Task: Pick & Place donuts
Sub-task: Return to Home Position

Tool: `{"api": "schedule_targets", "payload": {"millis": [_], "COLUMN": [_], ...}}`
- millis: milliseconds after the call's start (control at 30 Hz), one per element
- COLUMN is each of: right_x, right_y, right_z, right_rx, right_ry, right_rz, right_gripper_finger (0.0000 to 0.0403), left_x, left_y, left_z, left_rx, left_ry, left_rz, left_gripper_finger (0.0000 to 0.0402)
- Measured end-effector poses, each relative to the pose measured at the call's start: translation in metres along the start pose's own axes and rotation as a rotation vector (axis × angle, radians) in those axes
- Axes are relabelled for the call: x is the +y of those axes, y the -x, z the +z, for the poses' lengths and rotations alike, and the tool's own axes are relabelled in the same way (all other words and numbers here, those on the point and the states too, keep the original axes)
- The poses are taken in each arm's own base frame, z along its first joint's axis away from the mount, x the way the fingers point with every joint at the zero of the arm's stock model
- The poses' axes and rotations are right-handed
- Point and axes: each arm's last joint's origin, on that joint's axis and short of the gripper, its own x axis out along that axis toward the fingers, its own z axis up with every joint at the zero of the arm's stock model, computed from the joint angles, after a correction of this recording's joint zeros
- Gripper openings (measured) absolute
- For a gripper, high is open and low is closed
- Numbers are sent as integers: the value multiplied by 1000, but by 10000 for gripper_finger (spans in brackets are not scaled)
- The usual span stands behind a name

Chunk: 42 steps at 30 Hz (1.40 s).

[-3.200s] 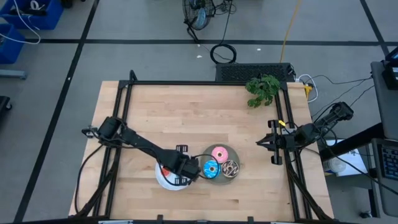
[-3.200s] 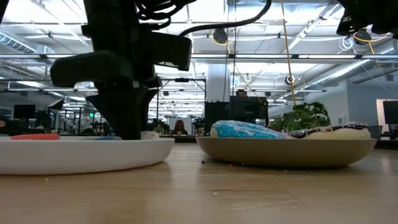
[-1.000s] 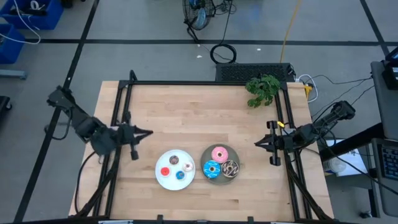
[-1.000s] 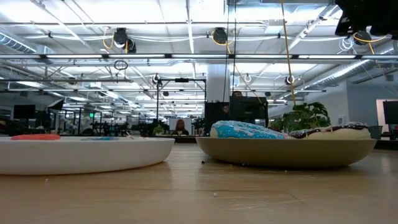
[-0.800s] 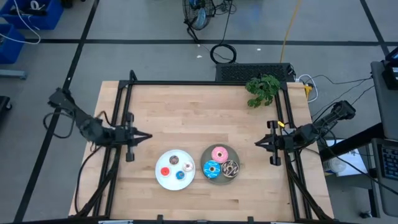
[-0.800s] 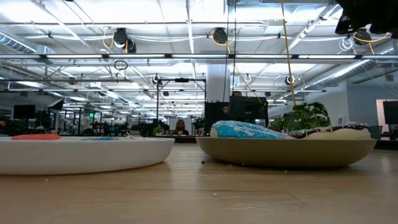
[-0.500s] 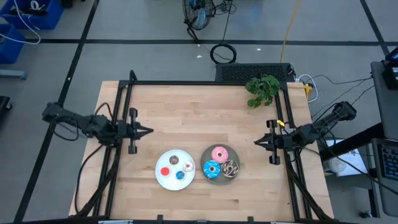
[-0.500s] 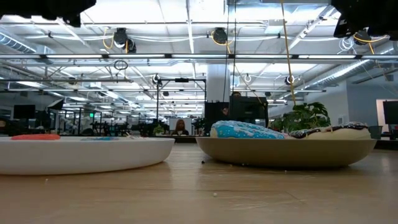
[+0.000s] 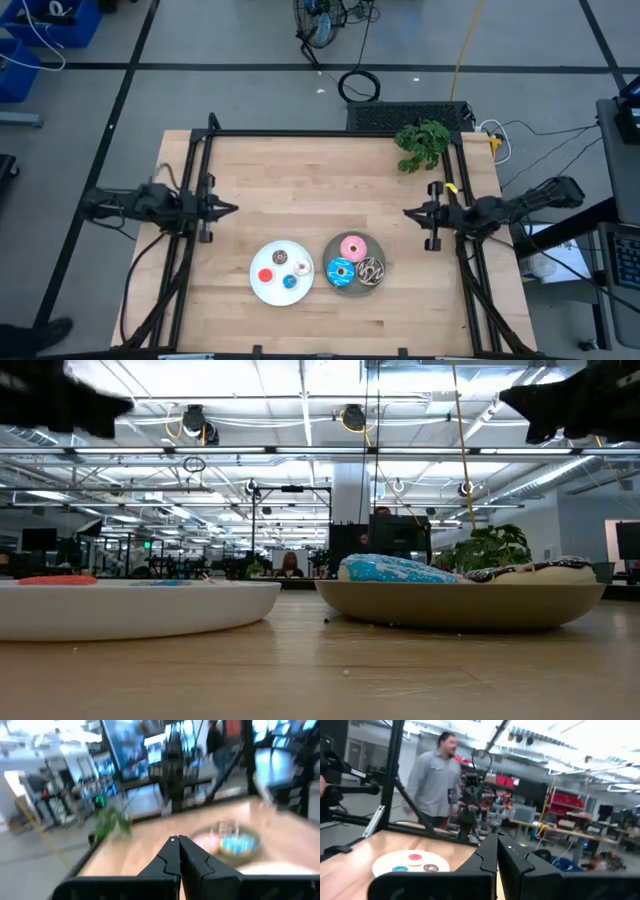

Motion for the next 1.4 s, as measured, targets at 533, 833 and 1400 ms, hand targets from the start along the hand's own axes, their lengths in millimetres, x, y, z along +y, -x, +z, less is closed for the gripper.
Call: {"api": "schedule_targets", "payload": {"millis": [533, 833, 1400], "right_x": [-9, -13, -14], "right_y": [-4, -7, -12], "right_z": [-11, -18, -15], "right_rx": [85, 139, 76], "right_ry": [-74, -97, -115], "right_rz": [-47, -96, -16], "right_gripper_finger": [0, 0, 0], "left_x": [-3, 7, 9], "left_y": [-13, -16, -21], "left_z": [-48, -57, -63], "left_rx": [109, 193, 141], "left_ry": [-95, -52, -9], "left_rz": [-5, 47, 35], "left_gripper_finger": [2, 4, 5]}}
